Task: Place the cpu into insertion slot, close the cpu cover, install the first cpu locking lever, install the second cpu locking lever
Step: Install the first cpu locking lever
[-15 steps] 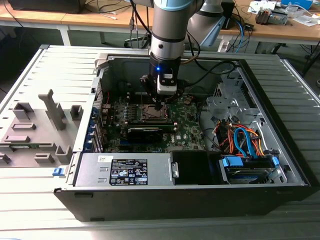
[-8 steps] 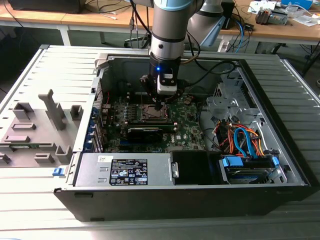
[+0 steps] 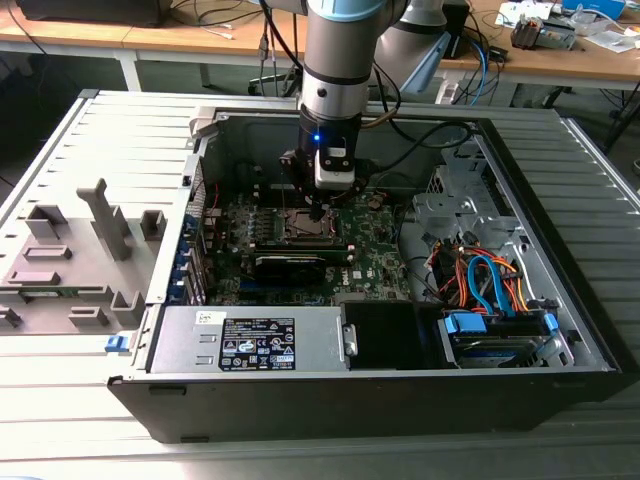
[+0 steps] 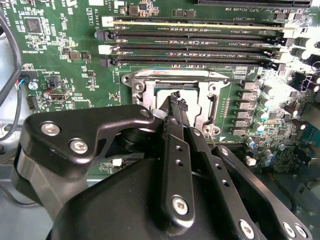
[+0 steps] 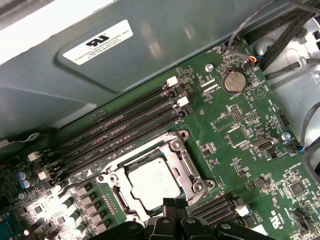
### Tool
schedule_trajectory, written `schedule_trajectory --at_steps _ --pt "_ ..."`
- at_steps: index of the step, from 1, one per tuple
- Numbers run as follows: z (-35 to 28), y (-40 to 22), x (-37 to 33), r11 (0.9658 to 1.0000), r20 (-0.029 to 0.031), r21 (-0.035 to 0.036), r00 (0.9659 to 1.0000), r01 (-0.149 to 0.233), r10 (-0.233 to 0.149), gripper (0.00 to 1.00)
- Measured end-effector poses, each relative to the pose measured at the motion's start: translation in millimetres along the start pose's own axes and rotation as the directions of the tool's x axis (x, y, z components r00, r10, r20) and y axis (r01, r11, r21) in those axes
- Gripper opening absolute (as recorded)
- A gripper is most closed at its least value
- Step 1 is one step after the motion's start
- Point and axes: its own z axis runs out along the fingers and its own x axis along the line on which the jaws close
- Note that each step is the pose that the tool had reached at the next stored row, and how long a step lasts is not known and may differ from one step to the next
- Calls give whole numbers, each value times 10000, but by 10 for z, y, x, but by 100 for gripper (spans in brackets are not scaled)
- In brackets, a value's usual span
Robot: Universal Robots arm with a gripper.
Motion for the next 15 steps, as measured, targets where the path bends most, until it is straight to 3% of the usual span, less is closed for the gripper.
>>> schedule_trajectory --at_steps 15 --pt "0 0 0 9999 7 1 9999 127 -127 11"
